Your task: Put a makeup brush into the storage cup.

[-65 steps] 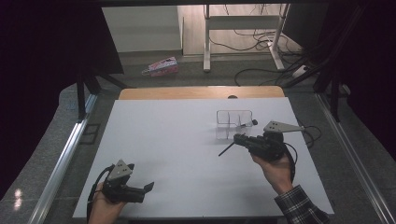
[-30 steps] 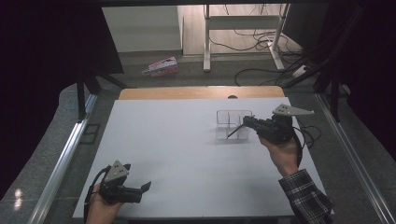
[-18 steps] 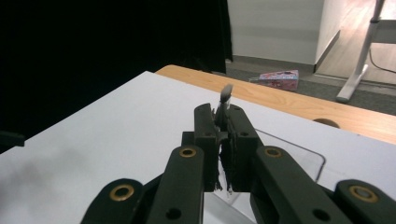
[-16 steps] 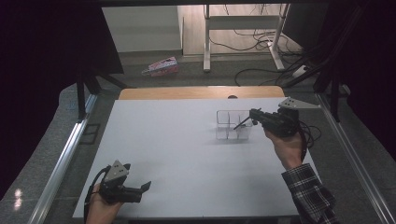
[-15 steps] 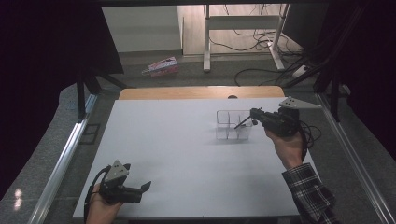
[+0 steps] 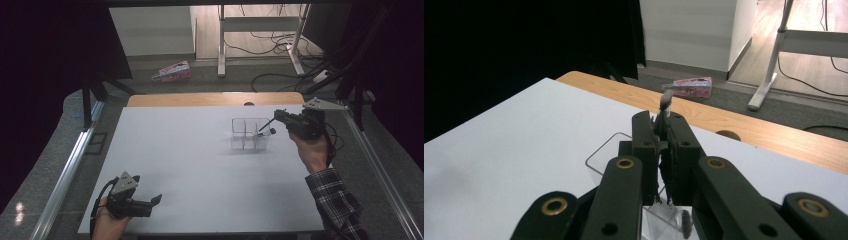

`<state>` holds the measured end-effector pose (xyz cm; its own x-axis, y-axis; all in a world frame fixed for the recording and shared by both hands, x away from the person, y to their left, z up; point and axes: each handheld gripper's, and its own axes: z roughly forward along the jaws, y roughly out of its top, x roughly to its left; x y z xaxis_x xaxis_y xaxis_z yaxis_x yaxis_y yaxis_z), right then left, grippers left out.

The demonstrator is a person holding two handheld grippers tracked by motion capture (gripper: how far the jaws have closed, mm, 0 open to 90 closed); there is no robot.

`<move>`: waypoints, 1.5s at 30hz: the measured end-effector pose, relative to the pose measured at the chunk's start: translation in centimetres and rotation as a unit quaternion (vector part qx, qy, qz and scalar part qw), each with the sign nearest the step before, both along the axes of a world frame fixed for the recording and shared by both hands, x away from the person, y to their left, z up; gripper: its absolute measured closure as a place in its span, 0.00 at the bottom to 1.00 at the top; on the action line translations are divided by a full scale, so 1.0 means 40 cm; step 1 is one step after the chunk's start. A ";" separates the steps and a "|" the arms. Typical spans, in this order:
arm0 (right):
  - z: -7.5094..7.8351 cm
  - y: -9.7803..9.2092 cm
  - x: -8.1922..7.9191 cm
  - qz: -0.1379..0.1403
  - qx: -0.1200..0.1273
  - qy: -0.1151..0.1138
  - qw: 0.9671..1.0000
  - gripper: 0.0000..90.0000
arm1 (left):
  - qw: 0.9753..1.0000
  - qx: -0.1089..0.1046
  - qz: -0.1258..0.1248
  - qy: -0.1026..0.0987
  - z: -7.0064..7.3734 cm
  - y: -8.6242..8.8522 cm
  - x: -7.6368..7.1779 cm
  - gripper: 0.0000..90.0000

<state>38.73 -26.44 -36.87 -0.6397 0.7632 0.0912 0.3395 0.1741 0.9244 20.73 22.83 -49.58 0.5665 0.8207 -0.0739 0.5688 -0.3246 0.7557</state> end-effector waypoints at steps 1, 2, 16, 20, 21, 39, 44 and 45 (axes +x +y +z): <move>0.000 0.000 0.004 -0.001 -0.001 -0.002 1.000 0.94 | 1.000 -0.001 0.000 -0.002 0.001 0.000 -0.001 0.01; 0.000 0.000 0.008 -0.002 -0.002 -0.002 1.000 0.94 | 1.000 -0.002 0.001 -0.006 0.002 0.000 -0.002 0.01; 0.001 0.008 0.052 -0.018 -0.027 -0.007 0.999 0.94 | 1.000 0.013 -0.008 -0.015 0.005 -0.009 -0.007 0.01; -0.005 0.011 0.062 -0.020 -0.031 -0.006 0.999 0.94 | 0.999 0.025 -0.016 -0.020 0.005 -0.018 -0.009 0.01; -0.007 0.012 0.064 -0.021 -0.032 -0.005 0.999 0.94 | 0.999 0.028 -0.017 -0.020 0.005 -0.019 -0.009 0.01; -0.067 0.035 0.096 -0.032 -0.059 0.006 0.998 0.94 | 1.000 0.020 -0.017 -0.012 0.003 -0.016 -0.007 0.01; -0.084 0.033 0.102 -0.034 -0.061 0.015 0.997 0.94 | 1.000 0.020 -0.017 -0.011 0.002 -0.016 -0.006 0.00; -0.087 0.033 0.103 -0.035 -0.062 0.017 0.997 0.94 | 1.000 0.021 -0.017 -0.010 0.002 -0.017 -0.006 0.00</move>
